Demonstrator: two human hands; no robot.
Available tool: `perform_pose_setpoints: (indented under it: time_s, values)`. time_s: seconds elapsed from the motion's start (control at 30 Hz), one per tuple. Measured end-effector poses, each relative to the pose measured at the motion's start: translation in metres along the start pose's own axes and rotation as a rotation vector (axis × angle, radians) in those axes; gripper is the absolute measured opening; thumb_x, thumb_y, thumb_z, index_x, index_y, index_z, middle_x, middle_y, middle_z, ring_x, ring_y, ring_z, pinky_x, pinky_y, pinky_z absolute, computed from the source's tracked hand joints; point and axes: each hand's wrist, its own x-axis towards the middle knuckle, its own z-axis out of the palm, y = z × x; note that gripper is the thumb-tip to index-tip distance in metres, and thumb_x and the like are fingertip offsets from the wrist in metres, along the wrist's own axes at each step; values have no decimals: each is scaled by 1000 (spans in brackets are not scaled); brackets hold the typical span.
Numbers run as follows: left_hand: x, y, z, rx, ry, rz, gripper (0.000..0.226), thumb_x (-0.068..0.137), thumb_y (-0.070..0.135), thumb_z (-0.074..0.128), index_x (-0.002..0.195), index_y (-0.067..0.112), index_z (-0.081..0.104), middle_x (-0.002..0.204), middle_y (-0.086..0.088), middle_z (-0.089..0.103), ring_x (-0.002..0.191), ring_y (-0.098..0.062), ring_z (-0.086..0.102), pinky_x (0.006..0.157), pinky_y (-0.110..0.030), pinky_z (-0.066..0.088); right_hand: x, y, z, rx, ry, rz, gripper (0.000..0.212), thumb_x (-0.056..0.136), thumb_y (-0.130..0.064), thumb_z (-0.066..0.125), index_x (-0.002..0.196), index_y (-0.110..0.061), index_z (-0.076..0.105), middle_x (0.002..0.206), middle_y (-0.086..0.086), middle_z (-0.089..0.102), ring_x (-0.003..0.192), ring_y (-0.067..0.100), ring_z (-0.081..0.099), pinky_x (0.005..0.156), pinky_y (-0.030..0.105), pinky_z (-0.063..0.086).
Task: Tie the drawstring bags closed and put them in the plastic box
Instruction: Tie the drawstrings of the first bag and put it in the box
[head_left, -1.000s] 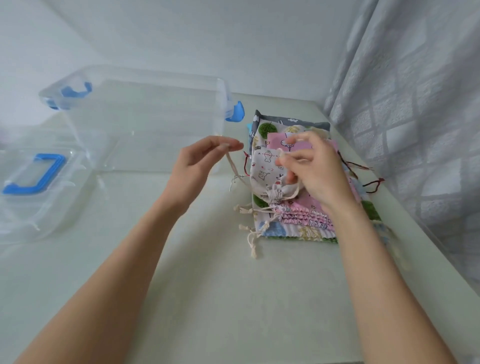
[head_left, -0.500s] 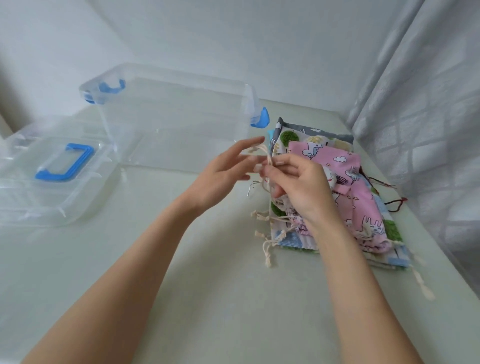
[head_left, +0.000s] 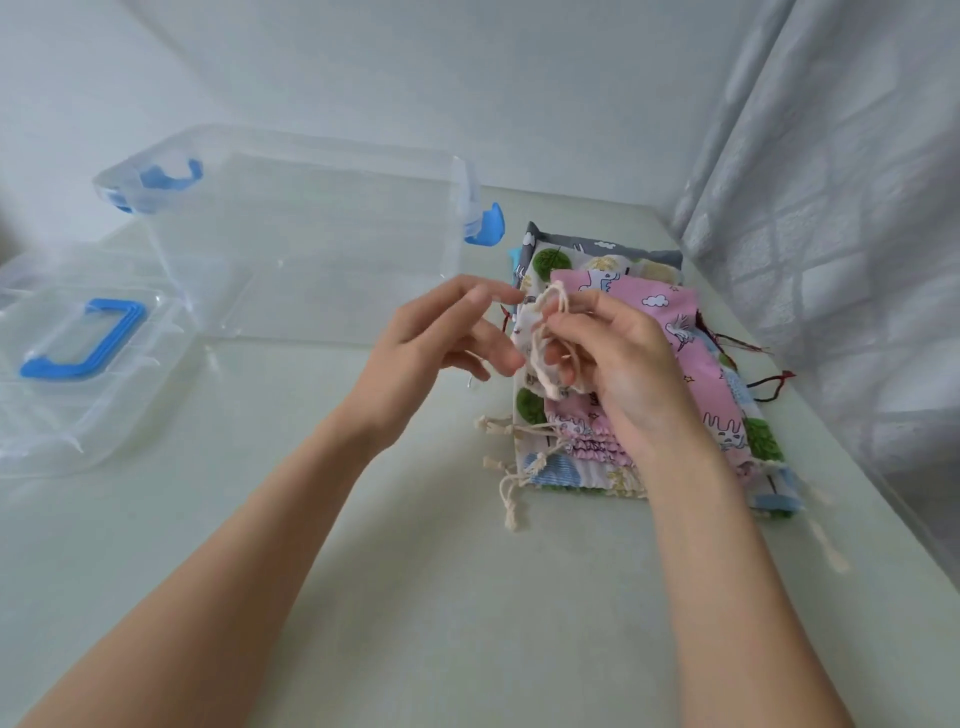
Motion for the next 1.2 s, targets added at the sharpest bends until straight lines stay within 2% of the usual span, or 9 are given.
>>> perform_pose_setpoints:
  time_s: [0.1,0.23,0.37,0.53,0.7,0.8,0.93,1.07,1.2]
  values:
    - [2,-11,4,121,73,-22,14,86,19,57,98,23,62,72,5,65,65,-10,56,57,-19,42,-2,-3,-3,20,-92,-27,20,87,9,46,79,-5,57,67,3,62,54,8,53,51,18,45]
    - [1,-18,8,188,-94,-23,30,79,16,66,106,23,58,96,9,69,97,-6,63,88,-21,48,-4,-3,-3,-65,-134,-87,13,87,3,55,85,-9,59,68,-2,64,61,9,59,62,20,51]
    - [0,-18,11,142,-20,-18,9,88,9,61,96,13,64,83,2,70,81,-5,66,80,-15,48,-2,0,-9,-237,-116,-201,19,80,3,67,87,-13,60,77,-6,64,71,4,64,69,18,52]
    - [4,-15,3,83,12,-128,18,94,7,50,87,9,67,72,1,68,73,-10,63,81,-22,52,6,14,-15,-659,134,-424,20,78,1,71,90,-14,68,95,-2,65,80,1,65,74,22,56]
    - [4,-20,5,69,-81,-198,15,91,11,56,101,13,66,71,-1,66,67,-14,63,74,-25,54,8,19,-10,-643,112,-530,16,75,0,74,87,-10,72,97,0,57,87,7,62,74,17,53]
    - [3,-23,5,116,-123,-173,12,83,18,64,95,18,67,79,2,64,65,-15,62,70,-27,54,8,19,-10,-682,75,-541,12,75,-9,76,86,-12,72,94,-2,58,84,7,60,76,18,50]
    - [7,-24,0,138,14,-130,6,89,14,60,85,17,64,85,17,68,75,-8,62,79,-29,51,7,17,-11,-652,86,-504,10,75,-19,76,85,-18,74,85,-12,63,79,3,60,73,17,47]
    - [10,-22,-5,-34,146,-140,18,97,15,45,88,9,58,116,-1,66,95,-12,66,92,-29,51,9,18,-20,-602,225,-366,13,78,-26,73,91,-27,73,78,-11,71,74,13,68,70,35,56]
    - [15,-14,-12,-610,177,-159,23,100,14,35,92,6,55,114,-8,68,103,-19,65,96,-33,49,13,18,-37,-577,354,-341,16,80,-27,71,93,-19,72,73,-12,67,68,0,64,67,20,53]
